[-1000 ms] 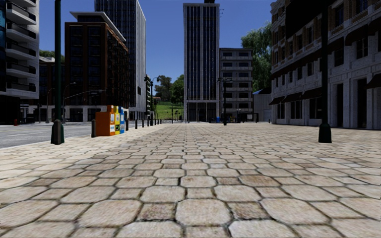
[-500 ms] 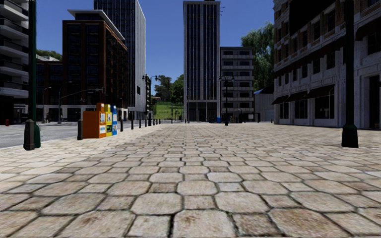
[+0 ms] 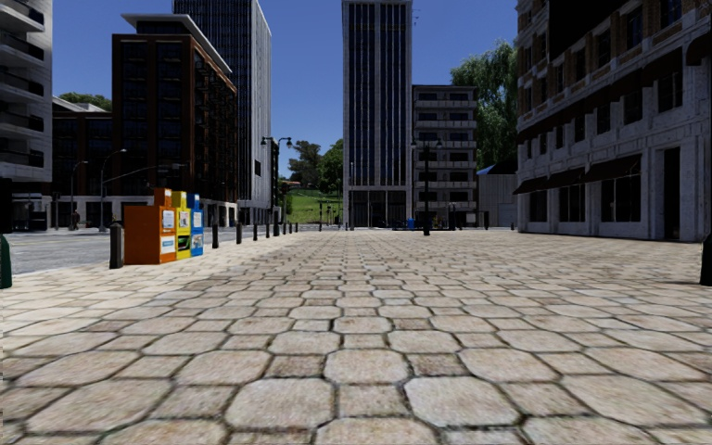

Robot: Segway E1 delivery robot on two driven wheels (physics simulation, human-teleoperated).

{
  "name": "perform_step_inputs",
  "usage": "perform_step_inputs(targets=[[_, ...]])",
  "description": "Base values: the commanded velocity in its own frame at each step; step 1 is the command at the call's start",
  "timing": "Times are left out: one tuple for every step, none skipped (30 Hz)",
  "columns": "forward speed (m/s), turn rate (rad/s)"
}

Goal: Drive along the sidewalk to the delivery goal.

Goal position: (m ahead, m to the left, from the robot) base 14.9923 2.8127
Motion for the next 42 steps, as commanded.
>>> perform_step_inputs(targets=[[2.00, 0.00], [2.00, 0.00], [2.00, 0.00], [2.00, 0.00], [2.00, 0.00], [2.00, 0.00], [2.00, 0.00], [2.00, 0.00], [2.00, 0.00], [2.00, 0.00], [2.00, 0.00], [2.00, 0.00], [2.00, 0.00], [2.00, 0.00], [2.00, 0.00], [2.00, 0.00], [2.00, 0.00], [2.00, 0.00], [2.00, 0.00], [2.00, 0.00], [2.00, 0.00], [2.00, 0.00], [2.00, 0.00], [2.00, 0.00], [2.00, 0.00], [2.00, 0.00], [2.00, 0.00], [2.00, 0.00], [2.00, 0.00], [2.00, 0.00], [2.00, 0.00], [2.00, 0.00], [2.00, 0.00], [2.00, 0.00], [2.00, 0.00], [2.00, 0.00], [2.00, 0.04], [2.00, 0.15], [2.00, 0.19], [2.00, 0.19], [2.00, 0.23], [2.00, 0.25]])
